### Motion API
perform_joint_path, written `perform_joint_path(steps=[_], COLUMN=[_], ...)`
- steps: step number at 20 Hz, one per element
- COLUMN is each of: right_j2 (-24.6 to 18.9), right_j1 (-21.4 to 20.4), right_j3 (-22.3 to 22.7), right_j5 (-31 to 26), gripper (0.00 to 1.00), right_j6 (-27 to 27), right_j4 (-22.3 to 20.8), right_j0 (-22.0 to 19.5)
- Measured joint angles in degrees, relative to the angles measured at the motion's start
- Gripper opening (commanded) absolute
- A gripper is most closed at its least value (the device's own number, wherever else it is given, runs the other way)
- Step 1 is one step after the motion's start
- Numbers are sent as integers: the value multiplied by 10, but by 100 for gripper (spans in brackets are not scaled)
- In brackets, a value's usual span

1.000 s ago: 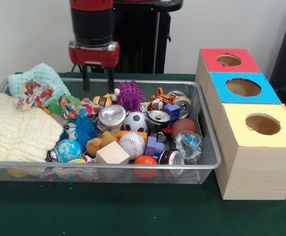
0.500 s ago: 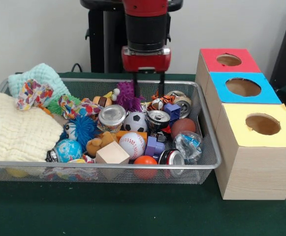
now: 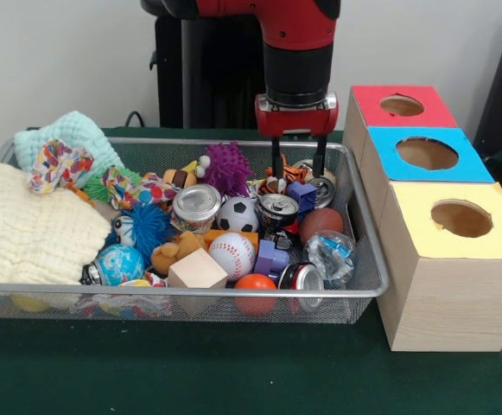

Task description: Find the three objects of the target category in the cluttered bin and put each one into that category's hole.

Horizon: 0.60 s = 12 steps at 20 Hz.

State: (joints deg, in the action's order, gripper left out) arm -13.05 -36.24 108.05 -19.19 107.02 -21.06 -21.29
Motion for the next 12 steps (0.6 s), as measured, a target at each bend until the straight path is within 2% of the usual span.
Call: perform_joint_path(steps=[12], right_j2=[45], right_j1=[39], right_j3=[-22], right_j5=[0], gripper=[100], right_j6=[0], right_j4=[26], right_j0=[17])
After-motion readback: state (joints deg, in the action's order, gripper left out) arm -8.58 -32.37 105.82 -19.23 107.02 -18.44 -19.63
